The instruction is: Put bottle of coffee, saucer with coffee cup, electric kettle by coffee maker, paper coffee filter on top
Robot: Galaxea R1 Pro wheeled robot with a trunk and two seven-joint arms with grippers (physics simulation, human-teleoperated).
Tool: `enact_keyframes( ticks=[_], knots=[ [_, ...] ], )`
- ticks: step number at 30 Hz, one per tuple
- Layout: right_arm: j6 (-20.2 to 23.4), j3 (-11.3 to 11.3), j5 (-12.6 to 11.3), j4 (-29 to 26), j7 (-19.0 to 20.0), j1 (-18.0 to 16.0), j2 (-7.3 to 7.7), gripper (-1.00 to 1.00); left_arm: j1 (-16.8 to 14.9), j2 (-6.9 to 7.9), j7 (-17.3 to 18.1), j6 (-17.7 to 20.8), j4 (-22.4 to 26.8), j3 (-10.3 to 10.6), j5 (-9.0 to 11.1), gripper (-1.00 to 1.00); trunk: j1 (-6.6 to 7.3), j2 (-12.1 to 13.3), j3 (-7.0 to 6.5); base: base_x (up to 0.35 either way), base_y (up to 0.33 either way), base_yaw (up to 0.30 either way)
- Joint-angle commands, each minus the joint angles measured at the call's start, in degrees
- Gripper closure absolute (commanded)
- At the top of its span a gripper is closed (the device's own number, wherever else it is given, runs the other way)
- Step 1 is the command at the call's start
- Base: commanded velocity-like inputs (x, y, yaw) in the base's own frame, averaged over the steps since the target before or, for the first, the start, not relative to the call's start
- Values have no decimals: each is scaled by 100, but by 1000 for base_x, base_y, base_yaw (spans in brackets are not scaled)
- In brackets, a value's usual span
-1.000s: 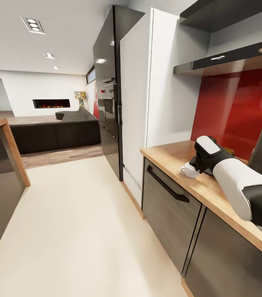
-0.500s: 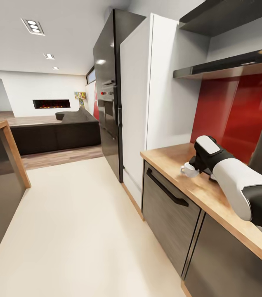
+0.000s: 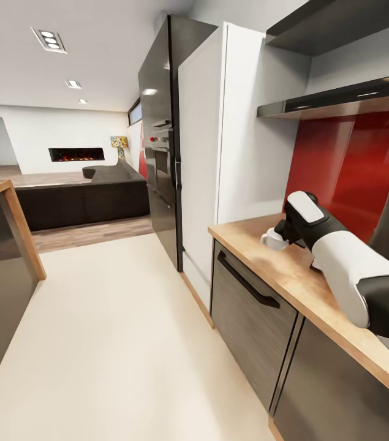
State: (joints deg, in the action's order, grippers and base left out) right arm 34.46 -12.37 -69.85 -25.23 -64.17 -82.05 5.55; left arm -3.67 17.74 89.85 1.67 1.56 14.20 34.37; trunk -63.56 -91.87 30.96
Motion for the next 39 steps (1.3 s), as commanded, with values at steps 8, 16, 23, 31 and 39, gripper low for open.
enact_keyframes(
  ticks=[8, 16, 23, 31, 39],
  knots=[
    [67, -47, -46, -335, -54, -4, -65, 100, -3, 2, 15, 18, 3, 48, 43, -100, 0, -3, 6, -135, 0, 0],
    [142, -50, -46, -431, -36, -4, -194, 100, -3, 1, 15, 18, 3, 48, 43, -100, 0, -3, 6, -322, 0, 0],
    [633, -703, -41, -1803, 575, 501, -280, 100, -3, 2, 15, 18, 3, 48, 43, -100, 0, -3, 6, -313, 0, 0],
    [696, -927, -46, -2946, 648, 1170, -234, 100, -3, 2, 15, 18, 8, 48, 43, -100, 0, -3, 6, -76, 0, 0],
    [952, -953, -42, -4209, 660, 1928, -205, 100, -3, 2, 15, 18, 11, 48, 43, -100, 0, -3, 6, -5, 0, 0]
  ],
)
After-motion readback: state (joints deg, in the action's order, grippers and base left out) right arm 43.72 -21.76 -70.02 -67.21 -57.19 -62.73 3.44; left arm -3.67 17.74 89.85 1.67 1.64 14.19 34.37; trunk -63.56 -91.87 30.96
